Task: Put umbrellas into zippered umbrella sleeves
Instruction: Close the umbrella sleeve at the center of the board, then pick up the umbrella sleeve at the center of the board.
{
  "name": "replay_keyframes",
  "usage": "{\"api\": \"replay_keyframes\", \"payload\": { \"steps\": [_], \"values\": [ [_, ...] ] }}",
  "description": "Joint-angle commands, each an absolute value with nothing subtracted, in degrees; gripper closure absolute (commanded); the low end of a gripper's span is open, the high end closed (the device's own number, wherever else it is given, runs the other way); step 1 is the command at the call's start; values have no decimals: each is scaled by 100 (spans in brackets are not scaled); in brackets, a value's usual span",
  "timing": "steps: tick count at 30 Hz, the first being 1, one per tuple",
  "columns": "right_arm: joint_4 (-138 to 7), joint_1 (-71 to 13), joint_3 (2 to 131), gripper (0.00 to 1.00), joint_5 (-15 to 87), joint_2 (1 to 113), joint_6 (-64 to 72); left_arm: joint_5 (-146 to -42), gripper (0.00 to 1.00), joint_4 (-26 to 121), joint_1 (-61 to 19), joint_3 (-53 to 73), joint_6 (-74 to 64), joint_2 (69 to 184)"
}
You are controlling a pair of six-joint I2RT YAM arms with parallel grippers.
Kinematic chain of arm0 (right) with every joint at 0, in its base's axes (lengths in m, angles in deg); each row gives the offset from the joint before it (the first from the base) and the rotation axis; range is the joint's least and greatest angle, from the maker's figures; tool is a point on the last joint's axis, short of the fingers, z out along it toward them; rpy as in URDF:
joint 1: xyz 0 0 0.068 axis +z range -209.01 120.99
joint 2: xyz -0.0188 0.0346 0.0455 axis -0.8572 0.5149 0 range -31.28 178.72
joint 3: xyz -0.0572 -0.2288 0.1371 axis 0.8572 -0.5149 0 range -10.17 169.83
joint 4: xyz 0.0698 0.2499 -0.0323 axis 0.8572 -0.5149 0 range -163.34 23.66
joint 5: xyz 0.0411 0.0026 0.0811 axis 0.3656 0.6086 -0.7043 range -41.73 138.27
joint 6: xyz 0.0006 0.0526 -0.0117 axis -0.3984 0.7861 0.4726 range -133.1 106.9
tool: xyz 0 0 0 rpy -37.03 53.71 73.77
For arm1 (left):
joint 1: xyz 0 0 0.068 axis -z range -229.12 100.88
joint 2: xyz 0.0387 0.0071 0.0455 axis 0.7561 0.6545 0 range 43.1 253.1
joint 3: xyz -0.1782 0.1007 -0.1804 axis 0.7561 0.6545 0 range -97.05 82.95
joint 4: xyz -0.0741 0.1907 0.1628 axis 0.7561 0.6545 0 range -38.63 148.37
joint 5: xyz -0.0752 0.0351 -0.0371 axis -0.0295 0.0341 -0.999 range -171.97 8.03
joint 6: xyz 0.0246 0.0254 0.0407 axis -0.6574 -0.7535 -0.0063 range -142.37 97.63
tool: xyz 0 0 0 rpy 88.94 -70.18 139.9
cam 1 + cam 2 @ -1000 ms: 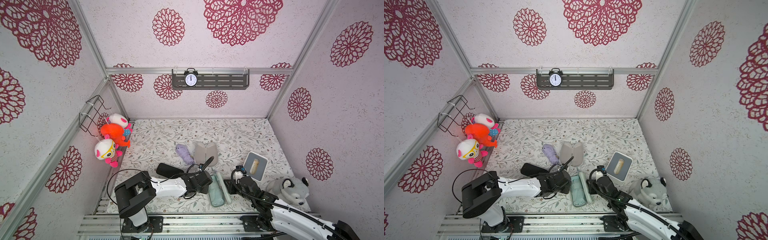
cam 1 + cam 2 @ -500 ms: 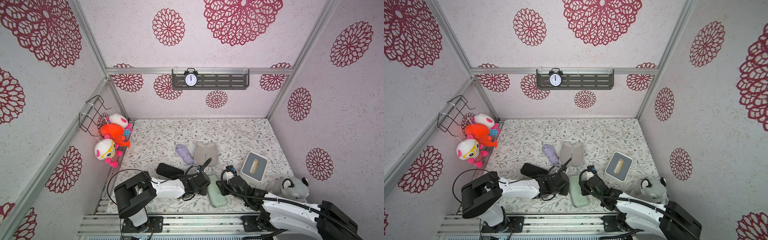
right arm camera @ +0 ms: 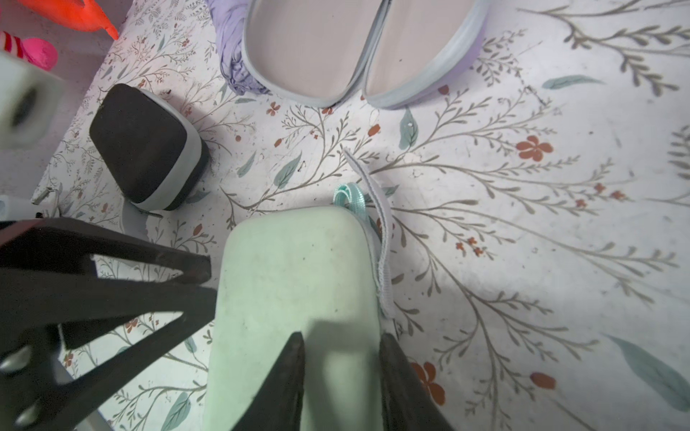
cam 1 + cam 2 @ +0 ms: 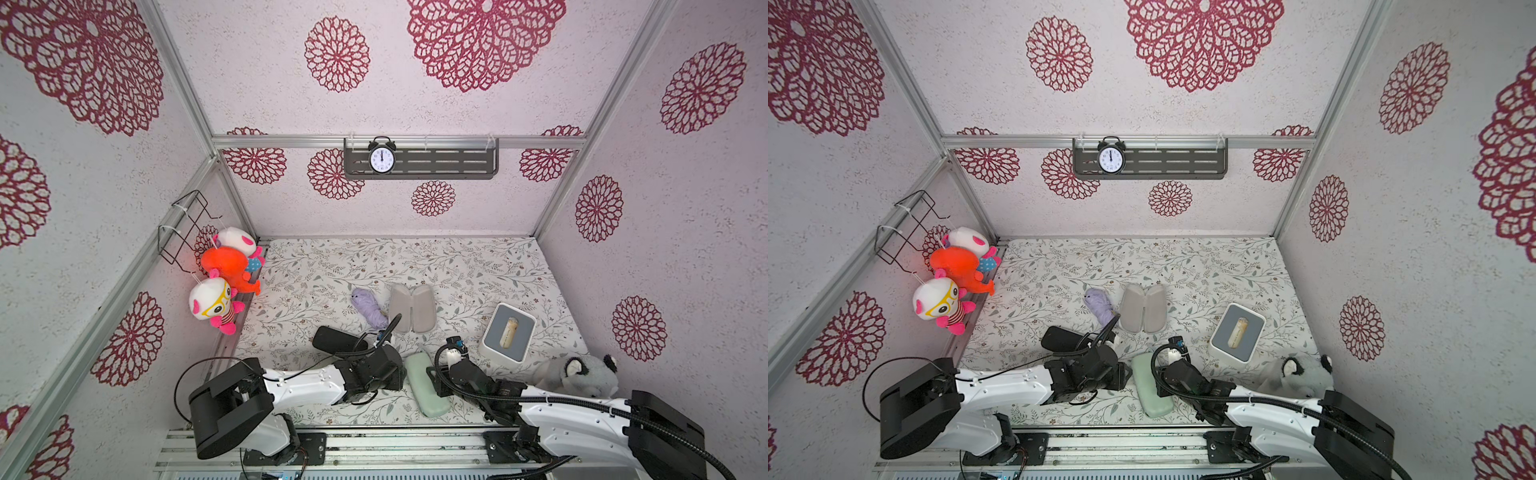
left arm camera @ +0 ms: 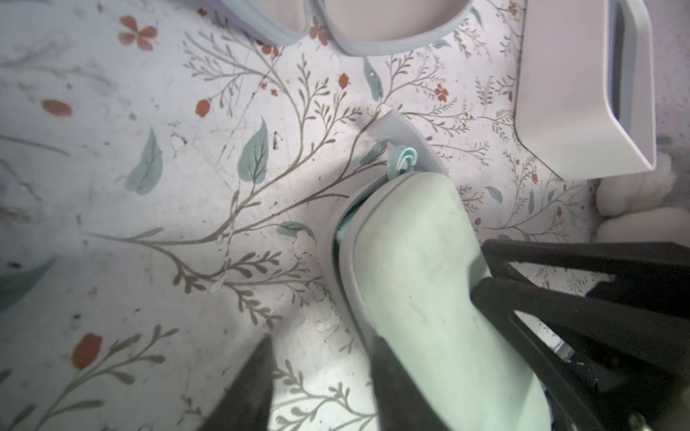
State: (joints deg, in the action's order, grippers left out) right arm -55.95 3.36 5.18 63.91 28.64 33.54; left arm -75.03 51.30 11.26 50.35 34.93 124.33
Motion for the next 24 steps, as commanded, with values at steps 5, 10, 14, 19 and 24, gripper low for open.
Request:
{"api": "replay_keyframes", "payload": {
  "steps": [5, 10, 14, 19, 24],
  "values": [
    [-5512, 410, 407, 59, 6396, 2850, 3529, -7353, 15, 4044, 1337, 5316, 4021, 12303],
    [-4875, 459, 281, 58, 6117, 3068, 3574, -7433, 29, 3902, 1530, 4973, 3907, 12954],
    [-4644, 489, 212, 53, 5781, 2976, 3481, -7398, 50, 3412, 1497, 5279, 4121, 13241],
    [-5217, 195, 200, 34, 5765, 2481, 3348, -7361, 58, 3595, 1468, 5428, 4180, 13295],
    [-5500, -627, 146, 27, 4903, 2126, 3064, -7439, 59, 3416, 1466, 5620, 4152, 13455]
  ]
}}
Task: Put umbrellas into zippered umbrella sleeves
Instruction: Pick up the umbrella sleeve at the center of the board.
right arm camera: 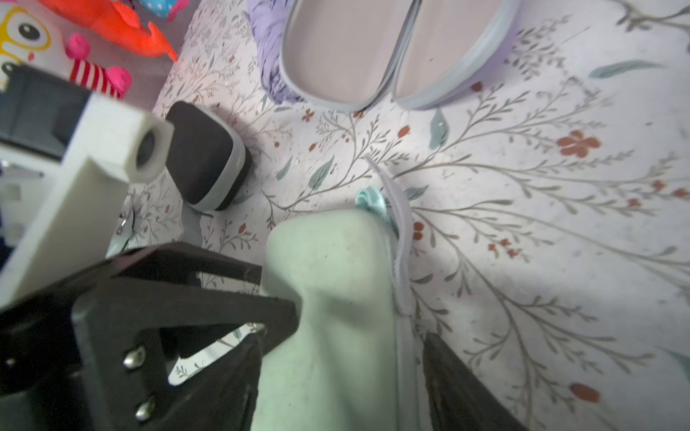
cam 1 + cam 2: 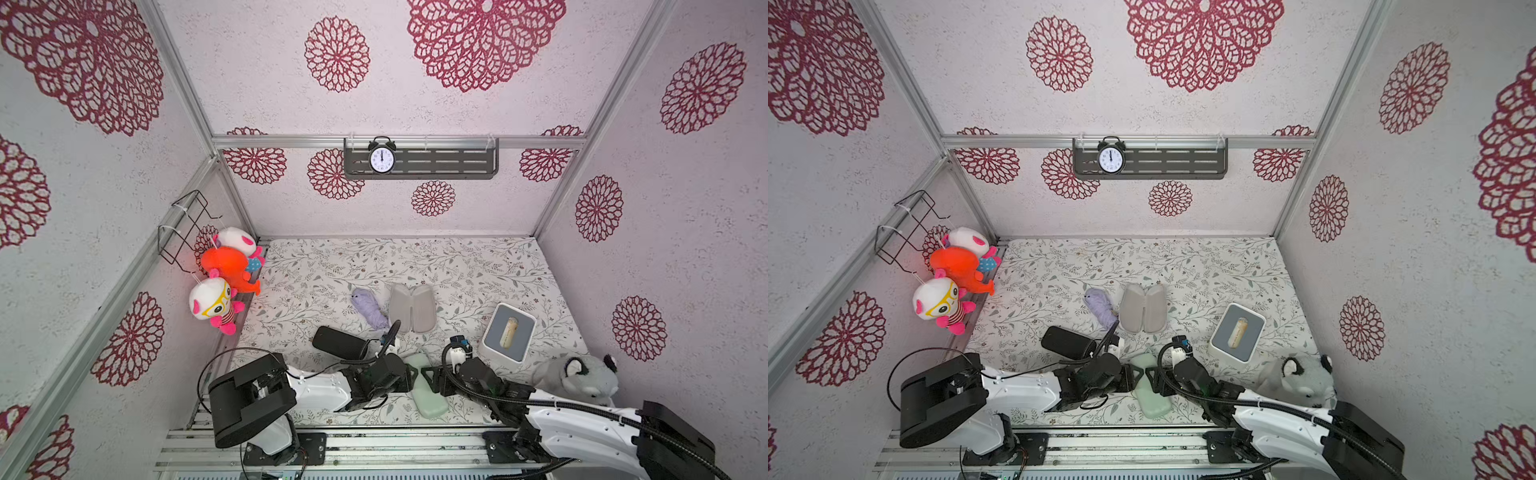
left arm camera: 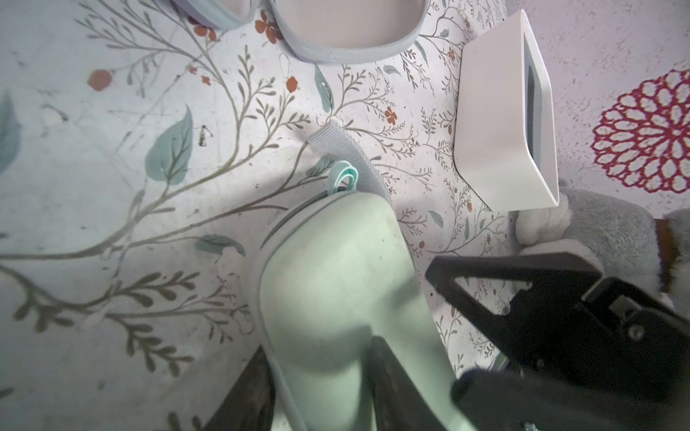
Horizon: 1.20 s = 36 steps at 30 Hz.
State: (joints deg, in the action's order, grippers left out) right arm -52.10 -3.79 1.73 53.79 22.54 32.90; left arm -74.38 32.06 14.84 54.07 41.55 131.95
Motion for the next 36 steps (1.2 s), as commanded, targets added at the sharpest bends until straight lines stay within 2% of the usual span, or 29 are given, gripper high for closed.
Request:
{"api": "replay_keyframes", "payload": {
  "steps": [1, 3, 9, 12, 16, 20, 25, 31, 32, 34, 36],
  "values": [
    [-5415, -694, 66, 24, 4798, 2078, 3068, -7447, 60, 3349, 1469, 5662, 4174, 13514],
    [-5260, -845, -36, 22, 4437, 2065, 3083, -7564, 64, 3309, 1413, 5746, 4197, 13573],
    [-4759, -1131, -174, 20, 3706, 2498, 3095, -7727, 64, 3451, 1365, 5809, 4091, 13687],
    [-4421, -1208, -190, 21, 3386, 2990, 3102, -7724, 70, 3135, 1335, 6038, 4165, 13672],
    [-3725, -1243, -243, 23, 2992, 3670, 3181, -7675, 71, 3553, 1258, 6193, 4150, 13472],
    [-3262, -1243, -269, 25, 2796, 4035, 3267, -7740, 79, 3308, 1245, 6455, 4280, 13681],
    [-3049, -1245, -297, 28, 2577, 4287, 3310, -7849, 78, 2590, 1273, 6777, 4485, 13954],
    [-2568, -1226, -225, 36, 2354, 4622, 3418, -7955, 67, 2284, 1346, 6513, 4488, 14522],
    [-2457, -1217, -194, 37, 2252, 4698, 3442, -7968, 69, 2217, 1343, 6524, 4502, 14613],
    [-2268, -1150, -133, 39, 2169, 4859, 3502, -7995, 80, 2009, 1319, 6605, 4553, 14772],
    [-2217, -1057, -47, 41, 2208, 5029, 3496, -7978, 81, 1786, 1317, 6693, 4614, 14870]
  ]
}}
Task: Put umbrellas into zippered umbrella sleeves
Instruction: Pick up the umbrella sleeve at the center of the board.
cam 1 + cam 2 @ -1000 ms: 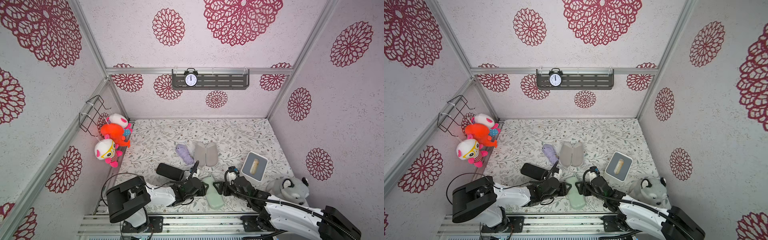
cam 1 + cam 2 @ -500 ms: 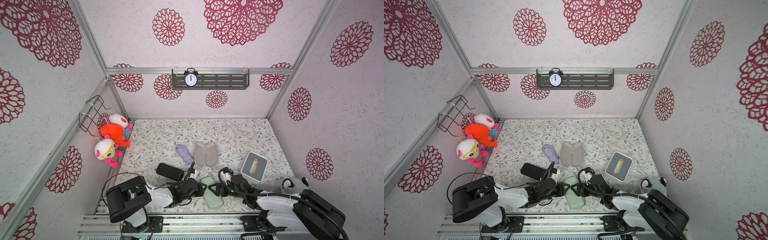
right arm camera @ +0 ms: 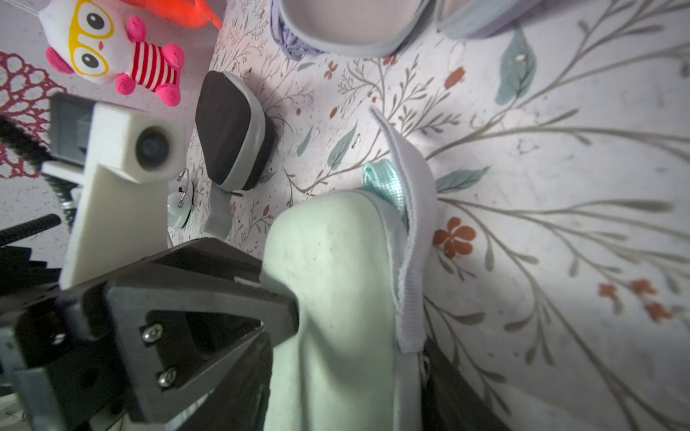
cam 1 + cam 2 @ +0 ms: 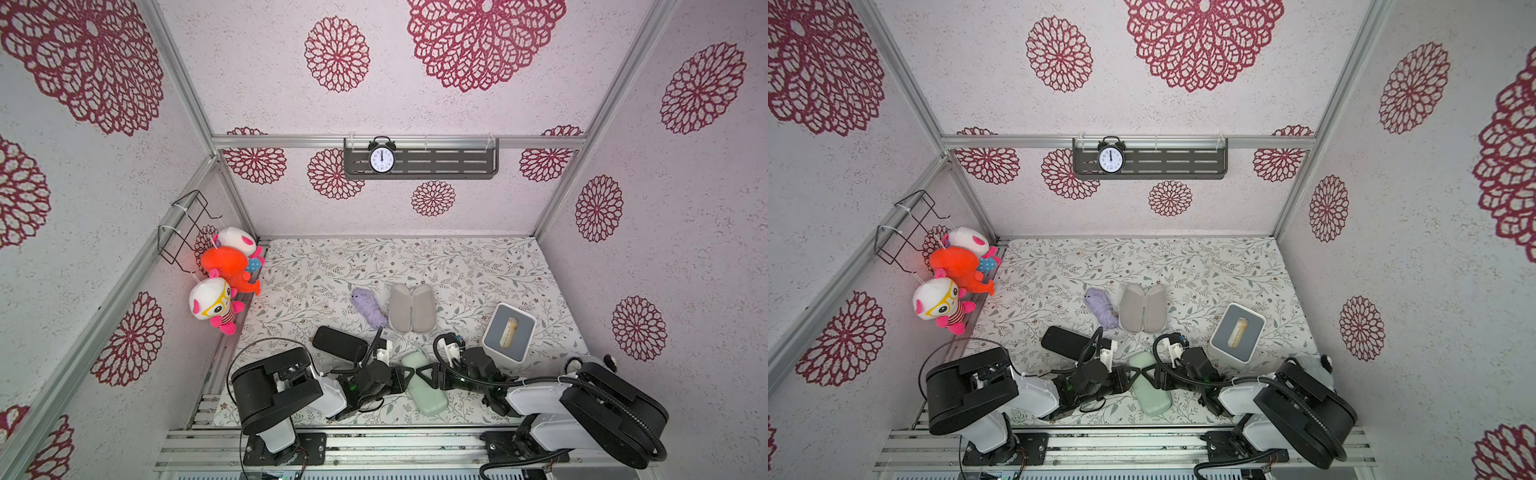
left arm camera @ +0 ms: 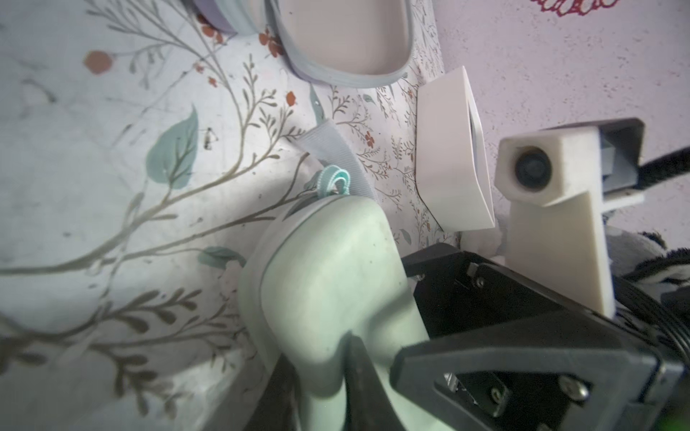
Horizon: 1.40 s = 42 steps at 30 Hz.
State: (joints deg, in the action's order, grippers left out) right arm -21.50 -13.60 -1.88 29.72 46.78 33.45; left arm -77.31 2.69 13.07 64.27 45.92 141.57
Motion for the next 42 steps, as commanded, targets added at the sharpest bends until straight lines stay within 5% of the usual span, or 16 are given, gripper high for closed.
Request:
{"api": "replay_keyframes", "payload": {
  "steps": [1, 17, 25, 42],
  "values": [
    [-2036, -1026, -27, 43, 2179, 5149, 3558, -7978, 79, 1699, 1311, 6725, 4631, 14898],
    [-1098, -776, 333, 77, 2039, 5749, 3800, -8081, 65, 1165, 1193, 6471, 4509, 15216],
    [-300, -876, 81, 82, 2272, 5651, 3991, -8107, 34, 638, 1135, 6670, 4740, 14954],
    [-1001, -900, -305, 83, 2835, 3817, 3664, -7833, 11, 1234, 1308, 6782, 4689, 14065]
  ]
}}
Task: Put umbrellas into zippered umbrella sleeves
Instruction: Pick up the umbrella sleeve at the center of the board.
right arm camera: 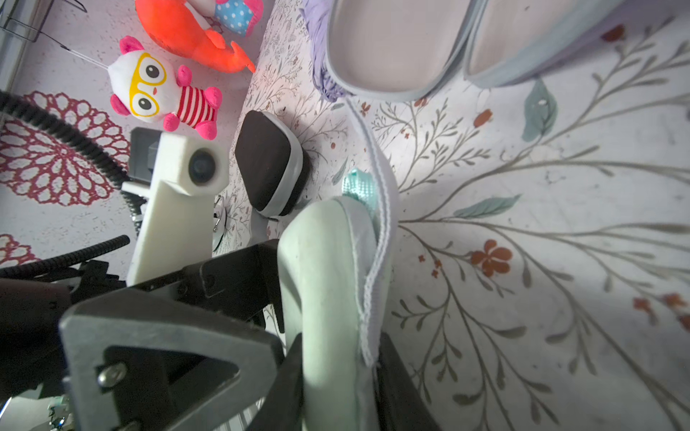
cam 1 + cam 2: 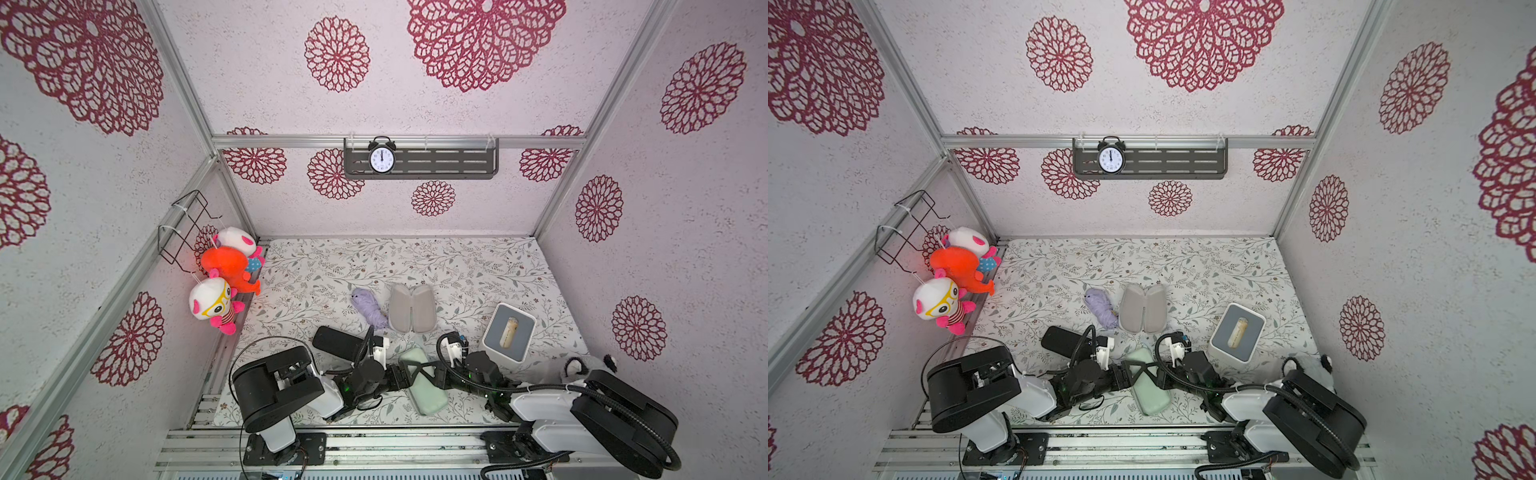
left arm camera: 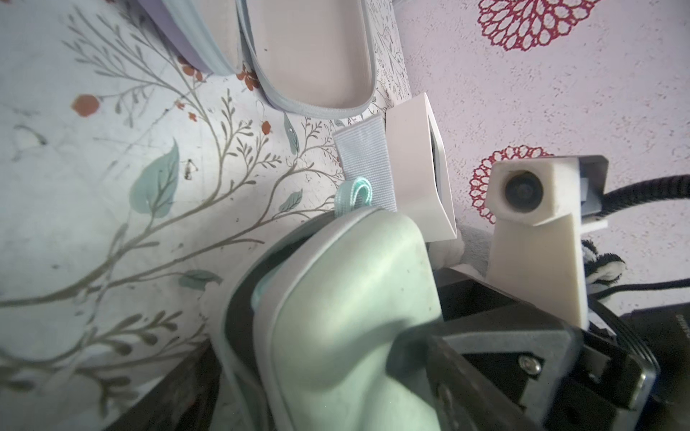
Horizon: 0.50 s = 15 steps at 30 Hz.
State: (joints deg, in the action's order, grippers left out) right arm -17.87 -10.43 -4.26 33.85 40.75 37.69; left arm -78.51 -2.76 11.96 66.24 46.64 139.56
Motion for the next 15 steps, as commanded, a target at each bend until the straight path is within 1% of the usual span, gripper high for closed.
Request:
{"api": "replay_keyframes", "payload": {
  "steps": [1, 2, 4, 6, 7, 10, 13, 15],
  "values": [
    [-1133, -901, -284, 83, 2895, 3822, 3619, -7786, 11, 1162, 1317, 6856, 4704, 13996],
    [-1286, -900, -254, 83, 2997, 3849, 3557, -7722, 11, 1115, 1319, 6921, 4724, 13896],
    [-1120, -940, -308, 83, 2967, 3979, 3571, -7686, 12, 1311, 1319, 6917, 4662, 13670],
    [-724, -1059, -379, 83, 2784, 4088, 3724, -7679, 12, 2077, 1344, 6661, 4472, 13457],
    [-581, -1076, -388, 83, 2746, 4125, 3787, -7579, 12, 2158, 1411, 6626, 4444, 13434],
    [-181, -1037, -350, 83, 2679, 4287, 3929, -7479, 10, 1411, 1512, 6781, 4524, 13509],
    [384, -869, -266, 83, 2533, 4562, 4079, -7341, 6, 1362, 1522, 6717, 4480, 13534],
    [505, -713, -133, 83, 2435, 4656, 4122, -7415, 5, 851, 1530, 6710, 4447, 13617]
  ]
}}
